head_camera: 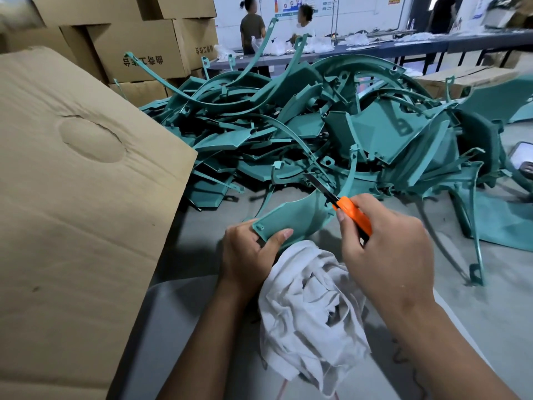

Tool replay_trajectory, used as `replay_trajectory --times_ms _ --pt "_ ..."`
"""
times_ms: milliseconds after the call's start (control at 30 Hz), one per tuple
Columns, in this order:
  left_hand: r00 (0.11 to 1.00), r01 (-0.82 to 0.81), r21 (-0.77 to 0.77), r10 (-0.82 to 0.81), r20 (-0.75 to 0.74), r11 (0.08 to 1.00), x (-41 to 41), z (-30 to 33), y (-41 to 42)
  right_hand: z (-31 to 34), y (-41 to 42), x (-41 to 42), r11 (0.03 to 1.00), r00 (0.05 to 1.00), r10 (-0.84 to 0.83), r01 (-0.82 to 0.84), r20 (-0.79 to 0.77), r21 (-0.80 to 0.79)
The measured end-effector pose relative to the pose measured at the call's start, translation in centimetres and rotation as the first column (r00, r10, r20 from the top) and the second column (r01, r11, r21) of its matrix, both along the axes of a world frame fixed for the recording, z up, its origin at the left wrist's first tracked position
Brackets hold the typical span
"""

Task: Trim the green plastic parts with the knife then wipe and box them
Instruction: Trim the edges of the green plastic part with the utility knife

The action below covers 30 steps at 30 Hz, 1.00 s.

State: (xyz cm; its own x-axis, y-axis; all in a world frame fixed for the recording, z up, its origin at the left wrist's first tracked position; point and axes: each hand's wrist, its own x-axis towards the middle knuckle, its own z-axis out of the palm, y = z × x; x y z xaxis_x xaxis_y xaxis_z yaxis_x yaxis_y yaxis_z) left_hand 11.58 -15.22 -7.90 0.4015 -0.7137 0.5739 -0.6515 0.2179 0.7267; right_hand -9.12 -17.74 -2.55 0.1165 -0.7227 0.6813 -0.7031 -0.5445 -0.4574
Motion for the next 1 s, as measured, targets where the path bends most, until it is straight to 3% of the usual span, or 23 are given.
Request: replay_trajectory --times_ms 267,533,700,767,867,1000 --pt "0.994 -0.009 -0.018 0.011 0.109 1.000 0.0 0.3 0.1 -0.1 2.4 1.8 0.989 0.988 0.147 -0.146 -0.055 0.020" --pt "0.984 -0.065 -0.062 0.074 0.161 0.996 0.5 0.5 0.1 0.0 1.2 0.9 0.998 0.997 0.012 -0.008 -0.077 0.061" --pt "0.994 -0.107 0.005 0.106 0.007 0.994 0.8 0.4 0.1 0.0 -0.5 -0.6 0.995 0.995 -0.102 0.102 -0.004 0.018" --pt "0.979 -0.078 0.022 0.080 -0.187 0.997 0.8 0.7 0.0 0.0 -1.2 -1.0 0.995 0.990 -0.104 0.104 0.099 0.005" --pt "0.781 0.049 -0.161 -0.138 -0.609 0.986 0.7 1.9 -0.1 -0.1 -1.9 -1.4 0.997 0.952 -0.006 0.030 0.305 -0.074" --pt "0.429 0.056 -0.293 -0.288 -0.856 0.954 1.0 2.8 0.3 -0.3 -2.7 -2.0 0.973 0.870 0.051 0.068 0.491 -0.222"
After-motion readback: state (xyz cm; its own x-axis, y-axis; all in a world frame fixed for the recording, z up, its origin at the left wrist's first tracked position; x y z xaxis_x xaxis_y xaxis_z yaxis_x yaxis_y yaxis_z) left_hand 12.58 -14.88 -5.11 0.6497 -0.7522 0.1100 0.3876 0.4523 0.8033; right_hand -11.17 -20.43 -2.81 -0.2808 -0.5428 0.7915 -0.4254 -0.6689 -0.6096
